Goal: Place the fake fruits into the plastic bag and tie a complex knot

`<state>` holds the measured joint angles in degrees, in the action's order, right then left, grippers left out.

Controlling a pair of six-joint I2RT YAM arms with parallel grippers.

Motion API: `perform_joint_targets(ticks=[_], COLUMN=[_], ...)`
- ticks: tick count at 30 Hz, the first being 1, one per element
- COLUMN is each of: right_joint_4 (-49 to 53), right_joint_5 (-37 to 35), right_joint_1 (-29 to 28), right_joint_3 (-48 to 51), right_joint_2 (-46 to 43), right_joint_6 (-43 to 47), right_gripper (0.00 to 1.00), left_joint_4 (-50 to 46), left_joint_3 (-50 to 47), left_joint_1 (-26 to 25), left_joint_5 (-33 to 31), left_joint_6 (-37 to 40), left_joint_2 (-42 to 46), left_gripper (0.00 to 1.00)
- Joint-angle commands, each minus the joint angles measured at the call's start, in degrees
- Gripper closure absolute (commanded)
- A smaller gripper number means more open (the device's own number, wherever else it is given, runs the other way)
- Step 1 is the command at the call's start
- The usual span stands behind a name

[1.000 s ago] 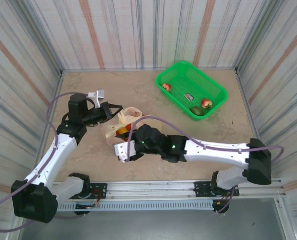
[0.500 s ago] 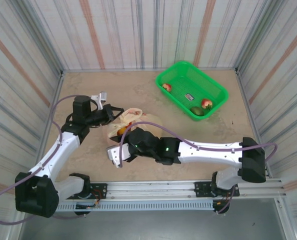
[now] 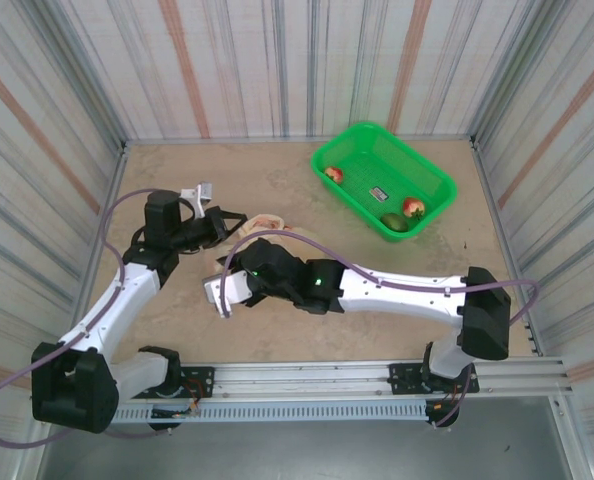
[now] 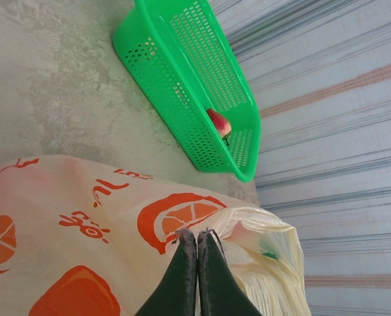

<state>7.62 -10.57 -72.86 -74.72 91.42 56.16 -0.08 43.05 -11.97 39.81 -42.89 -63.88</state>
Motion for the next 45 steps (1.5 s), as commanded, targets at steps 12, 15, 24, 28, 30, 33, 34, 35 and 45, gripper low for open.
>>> perform_joint_targets(ticks=[12, 15, 24, 28, 30, 33, 34, 35, 45], right_joint_4=[3.0, 0.5, -3.8, -3.1, -3.2, -2.6, -1.7, -0.8, 4.0], right_joint_5=[2.8, 2.4, 1.2, 0.1, -0.5, -1.8, -2.0, -2.0, -5.4], right_joint_1=[1.0, 1.4, 2.9, 4.3, 4.6, 4.6, 4.7, 4.8, 5.0], right_joint_3=[1.2, 7.0, 23.3, 28.2, 30.7, 33.8, 34.5, 35.0, 41.2], right_joint_2=[-3.2, -8.0, -21.4, -24.1, -25.3, -27.7, -28.7, -29.6, -42.4], right_joint_6=[-2.6, -5.2, -14.1, -18.2, -20.3, -23.5, -24.7, -25.9, -41.2], right_gripper=[1.00, 1.00, 1.00, 1.00, 1.00, 1.00, 1.00, 1.00, 1.00], left_joint_4=[-1.4, -4.5, -9.1, -12.4, -12.8, -12.7, -13.1, -13.6, -15.5], left_joint_3=[-0.1, 0.8, 1.8, 2.5, 2.6, 3.0, 3.3, 3.8, 6.3], left_joint_1=[0.6, 0.6, 0.6, 0.5, 0.5, 0.5, 0.5, 0.5, 3.0], left_joint_5=[-2.0, -5.4, -13.4, -18.8, -20.3, -22.3, -23.2, -24.0, -27.0], left_joint_6=[3.2, 5.5, 8.5, 9.8, 9.8, 9.7, 10.2, 10.4, 12.2], left_joint_2=[-0.5, 1.0, 2.0, 1.7, 0.9, -0.3, -0.8, -1.2, -2.3], left_gripper=[1.00, 1.00, 1.00, 1.00, 1.00, 1.00, 1.00, 1.00, 1.00])
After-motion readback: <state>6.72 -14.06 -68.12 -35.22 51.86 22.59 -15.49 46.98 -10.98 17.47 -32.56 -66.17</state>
